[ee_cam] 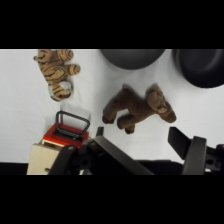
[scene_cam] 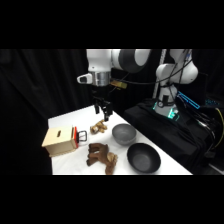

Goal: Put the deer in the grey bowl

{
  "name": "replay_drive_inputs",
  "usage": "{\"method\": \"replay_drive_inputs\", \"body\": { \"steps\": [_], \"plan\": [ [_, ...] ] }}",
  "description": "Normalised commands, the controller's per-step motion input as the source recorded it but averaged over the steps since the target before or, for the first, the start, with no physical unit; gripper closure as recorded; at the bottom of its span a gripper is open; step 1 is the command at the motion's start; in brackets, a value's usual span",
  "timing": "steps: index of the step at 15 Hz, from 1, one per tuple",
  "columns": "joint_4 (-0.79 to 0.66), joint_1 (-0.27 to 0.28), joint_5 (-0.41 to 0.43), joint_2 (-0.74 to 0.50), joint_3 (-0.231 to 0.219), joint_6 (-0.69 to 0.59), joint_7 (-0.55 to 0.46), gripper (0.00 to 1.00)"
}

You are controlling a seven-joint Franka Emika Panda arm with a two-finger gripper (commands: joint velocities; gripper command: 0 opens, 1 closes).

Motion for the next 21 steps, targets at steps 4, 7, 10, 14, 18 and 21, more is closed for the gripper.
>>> {"method": "replay_drive_inputs", "body": {
  "steps": [4, 7, 10, 14, 18, 21],
  "plan": [
    [0.08, -0.010, 0.001, 0.06, 0.048, -0.03, 0.02, 0.00],
    [0.29, 0.037, -0.025, 0.21, 0.077, -0.03, 0.11, 0.00],
    [0.43, 0.057, -0.065, 0.33, 0.068, -0.03, 0.15, 0.00],
    [0.50, 0.038, -0.087, 0.42, 0.027, -0.01, 0.13, 0.00],
    [0.48, 0.016, -0.102, 0.47, -0.011, 0.02, 0.10, 0.00],
    [0.40, 0.016, -0.042, 0.40, 0.014, 0.03, 0.05, 0.00]
  ]
}}
